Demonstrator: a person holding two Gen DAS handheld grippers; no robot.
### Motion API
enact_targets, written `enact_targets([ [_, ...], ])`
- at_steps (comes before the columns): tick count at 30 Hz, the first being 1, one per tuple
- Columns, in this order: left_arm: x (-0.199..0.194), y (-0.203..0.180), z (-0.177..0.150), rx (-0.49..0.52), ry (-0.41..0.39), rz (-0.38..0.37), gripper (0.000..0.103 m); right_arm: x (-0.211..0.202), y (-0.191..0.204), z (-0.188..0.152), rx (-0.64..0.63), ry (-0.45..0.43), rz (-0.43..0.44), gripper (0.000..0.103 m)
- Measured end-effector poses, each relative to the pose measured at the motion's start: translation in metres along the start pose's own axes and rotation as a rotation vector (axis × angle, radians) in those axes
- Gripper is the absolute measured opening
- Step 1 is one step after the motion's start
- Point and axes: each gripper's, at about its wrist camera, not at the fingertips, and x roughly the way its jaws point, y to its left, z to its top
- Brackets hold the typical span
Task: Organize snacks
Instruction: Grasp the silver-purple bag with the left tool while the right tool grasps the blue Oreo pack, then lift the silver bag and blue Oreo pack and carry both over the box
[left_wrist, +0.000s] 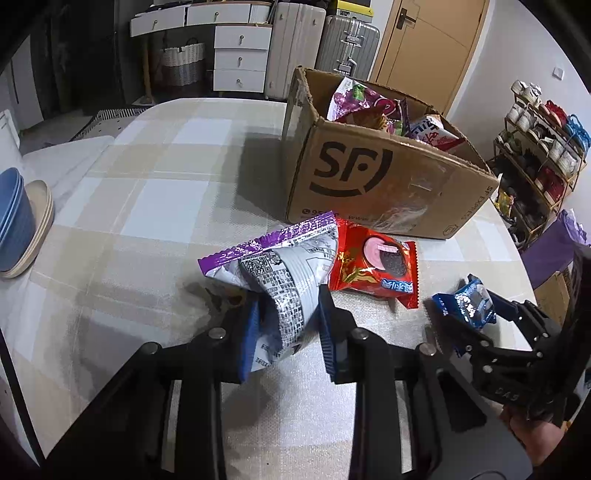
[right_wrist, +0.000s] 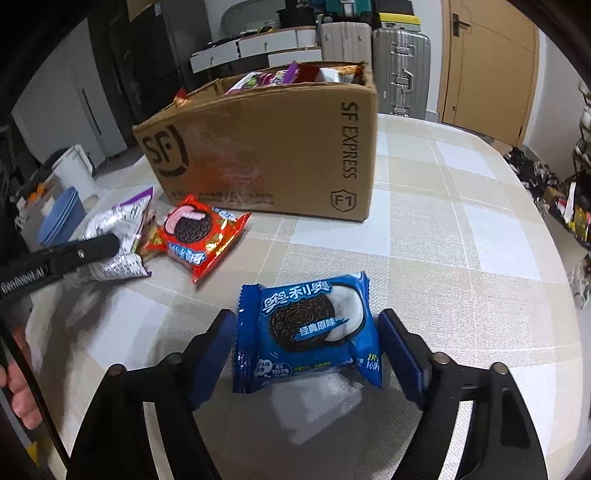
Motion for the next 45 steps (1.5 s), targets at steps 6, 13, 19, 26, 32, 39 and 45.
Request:
enact_targets([
  [6,-0.012,0.008,-0.001,-0.013,-0.006,-0.02,0.025,-0.008,0.003,-0.005,-0.016,-0.004,0.006,0.049],
  [13,-0.036,0.012,-0.007,-0.028,-0.03,-0.046,0.025,-0.023,0.008,-0.017,0.01,-0.021,0.074,0.046],
  [19,-0.061,0.01,-0.016,-0.022,-0.048,-0.065,0.025,-0.054,0.007,-0.022,0.07,-0.083,0.16,0.046],
  [26,-0.09,0.013,-0.037,-0.035,-0.062,-0.087,0.025,-0.102,0.013,-0.032,0.106,-0.166,0.27,0.046],
  [32,-0.116,0.012,-0.059,-0.042,-0.071,-0.109,0.025,-0.145,0.019,-0.045,0.134,-0.246,0.375,0.046],
  [39,-0.146,0.0,-0.08,-0.004,-0.117,-0.096,0.025,-0.18,0.025,-0.069,0.175,-0.293,0.451,0.046],
  [45,-0.17,-0.007,-0.098,0.027,-0.138,-0.101,0.025,-0.189,0.033,-0.09,0.172,-0.297,0.474,0.046],
])
